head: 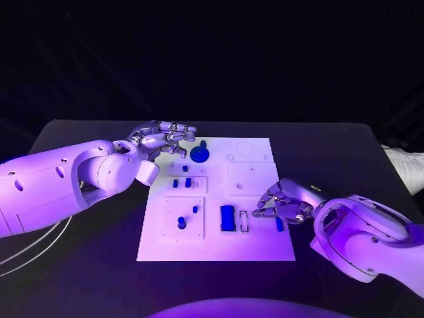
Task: Assemble the parts on the task board
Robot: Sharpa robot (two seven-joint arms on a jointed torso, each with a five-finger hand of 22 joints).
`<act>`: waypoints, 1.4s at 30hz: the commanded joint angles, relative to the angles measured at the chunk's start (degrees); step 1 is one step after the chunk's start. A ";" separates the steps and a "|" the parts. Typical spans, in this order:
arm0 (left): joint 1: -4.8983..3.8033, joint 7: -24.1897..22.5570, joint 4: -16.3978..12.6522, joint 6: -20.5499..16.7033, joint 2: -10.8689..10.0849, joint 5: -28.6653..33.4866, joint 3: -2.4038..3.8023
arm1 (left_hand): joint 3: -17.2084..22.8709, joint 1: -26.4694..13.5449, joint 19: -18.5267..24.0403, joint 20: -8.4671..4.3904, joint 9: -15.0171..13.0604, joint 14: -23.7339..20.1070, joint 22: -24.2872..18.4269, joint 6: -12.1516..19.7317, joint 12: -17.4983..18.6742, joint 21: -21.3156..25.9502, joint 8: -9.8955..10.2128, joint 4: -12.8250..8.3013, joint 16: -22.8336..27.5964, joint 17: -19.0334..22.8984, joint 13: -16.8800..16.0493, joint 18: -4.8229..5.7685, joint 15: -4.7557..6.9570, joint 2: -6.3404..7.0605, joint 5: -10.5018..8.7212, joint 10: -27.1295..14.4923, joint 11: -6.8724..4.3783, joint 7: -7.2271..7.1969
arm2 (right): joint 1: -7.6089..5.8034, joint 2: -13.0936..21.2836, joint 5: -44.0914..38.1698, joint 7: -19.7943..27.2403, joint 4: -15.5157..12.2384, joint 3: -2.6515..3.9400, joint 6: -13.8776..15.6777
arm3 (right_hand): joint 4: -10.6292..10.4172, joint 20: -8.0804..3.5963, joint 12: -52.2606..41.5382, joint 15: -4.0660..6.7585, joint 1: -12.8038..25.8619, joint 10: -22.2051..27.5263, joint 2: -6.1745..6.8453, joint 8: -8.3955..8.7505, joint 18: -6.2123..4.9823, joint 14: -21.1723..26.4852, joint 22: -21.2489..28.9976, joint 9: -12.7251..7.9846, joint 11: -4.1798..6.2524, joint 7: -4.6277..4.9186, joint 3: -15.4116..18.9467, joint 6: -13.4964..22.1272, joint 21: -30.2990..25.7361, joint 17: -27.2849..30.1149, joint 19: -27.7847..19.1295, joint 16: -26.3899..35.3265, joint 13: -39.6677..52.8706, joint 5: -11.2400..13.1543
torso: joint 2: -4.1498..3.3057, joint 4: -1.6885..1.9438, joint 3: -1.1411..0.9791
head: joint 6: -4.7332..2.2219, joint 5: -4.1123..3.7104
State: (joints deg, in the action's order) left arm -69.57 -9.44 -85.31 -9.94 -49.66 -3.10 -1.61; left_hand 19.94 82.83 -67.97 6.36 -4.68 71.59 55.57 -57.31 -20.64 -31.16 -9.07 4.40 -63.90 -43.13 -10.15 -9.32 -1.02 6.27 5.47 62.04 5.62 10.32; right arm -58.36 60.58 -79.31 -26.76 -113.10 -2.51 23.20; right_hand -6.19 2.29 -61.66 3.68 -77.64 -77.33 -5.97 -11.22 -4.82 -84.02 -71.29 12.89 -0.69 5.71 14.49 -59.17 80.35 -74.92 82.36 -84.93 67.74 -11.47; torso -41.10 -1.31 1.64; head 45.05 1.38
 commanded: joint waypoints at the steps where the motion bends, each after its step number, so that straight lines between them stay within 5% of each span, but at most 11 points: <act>1: -0.02 -0.22 -0.15 0.70 0.01 -0.12 0.03 | -0.18 -0.32 0.09 0.46 0.10 -0.42 -0.07 0.50 -0.22 0.33 -0.21 0.04 0.12 0.05 -0.09 -1.07 -0.05 -0.02 0.15 -0.23 0.03 -0.05 | -0.59 2.64 0.62 2.77 -0.72 -0.01 -2.56 | 1.23 0.44 0.74 -0.38 -1.18 0.27 -0.29 0.40 0.97 -4.13 0.17 -0.10 -0.11 -0.13 -0.74 -0.61 0.00 -5.87 -0.14 0.53 -0.52 -3.93 | 0.03 -0.06 -0.12 | -0.16 -0.28; 13: -0.01 -0.34 -0.08 0.74 0.00 -0.12 0.01 | -0.17 -0.29 0.11 0.46 0.10 -0.55 -0.09 0.53 -0.26 0.37 -0.22 0.03 0.27 0.30 -0.09 -1.07 -0.05 -0.03 0.16 -0.26 0.02 -0.06 | -1.00 6.73 -8.31 -1.44 -0.10 -0.37 -10.45 | 0.84 0.26 1.25 -0.04 -0.78 -0.43 -0.44 0.84 1.13 -4.14 -0.69 -0.23 0.38 -0.73 -0.97 -3.22 0.42 -5.81 0.18 0.66 -0.99 -1.20 | -0.01 0.06 -0.03 | -0.50 -1.37; 19: 0.01 -0.24 0.03 0.97 0.22 -0.12 -0.03 | -0.17 -0.29 0.11 0.46 0.10 -0.55 -0.09 0.53 -0.26 0.37 -0.22 0.03 0.27 0.30 -0.09 -1.07 -0.05 -0.03 0.16 -0.26 0.02 -0.06 | -0.78 6.34 -9.74 -2.81 0.25 -0.52 -10.95 | 0.18 0.19 1.33 0.05 0.08 -0.64 -0.44 0.83 1.12 -4.16 -0.66 -0.18 0.52 -0.93 -0.77 -3.94 0.40 -5.83 0.17 0.67 -1.09 -0.89 | 0.07 0.31 0.02 | -0.65 -1.67; 42: 0.03 0.08 -0.02 1.24 -0.02 -0.12 -0.08 | -0.16 -0.23 0.14 0.47 0.11 -0.64 -0.13 0.56 -0.33 0.44 -0.26 0.00 0.35 0.40 -0.10 -1.08 -0.04 -0.07 0.17 -0.32 0.01 -0.06 | 0.87 2.43 -15.42 -6.64 2.19 -0.58 -13.39 | -1.81 0.10 1.50 0.16 2.31 -0.82 0.38 1.21 1.11 -4.12 -0.61 -0.15 0.60 -1.04 0.11 -4.52 0.35 -5.55 0.15 0.90 -1.18 -0.41 | -0.01 0.15 0.04 | -0.24 -1.49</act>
State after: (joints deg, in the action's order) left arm -69.53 -9.30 -85.22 -9.82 -49.69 -3.11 -1.72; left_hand 19.94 82.84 -67.77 6.57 -4.64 71.45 55.54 -57.11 -20.63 -30.94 -9.07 4.40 -63.90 -42.79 -10.18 -9.33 -1.17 6.26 5.47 62.04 5.62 10.12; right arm -57.84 63.26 -90.64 -31.89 -111.17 -2.89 12.57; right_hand -7.76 2.48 -60.26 3.69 -75.77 -77.88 -5.48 -10.42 -4.82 -84.03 -71.92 12.85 -0.17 4.67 14.62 -63.50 80.57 -74.91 82.16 -84.26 66.63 -12.07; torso -41.11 -1.15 1.69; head 44.74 -0.14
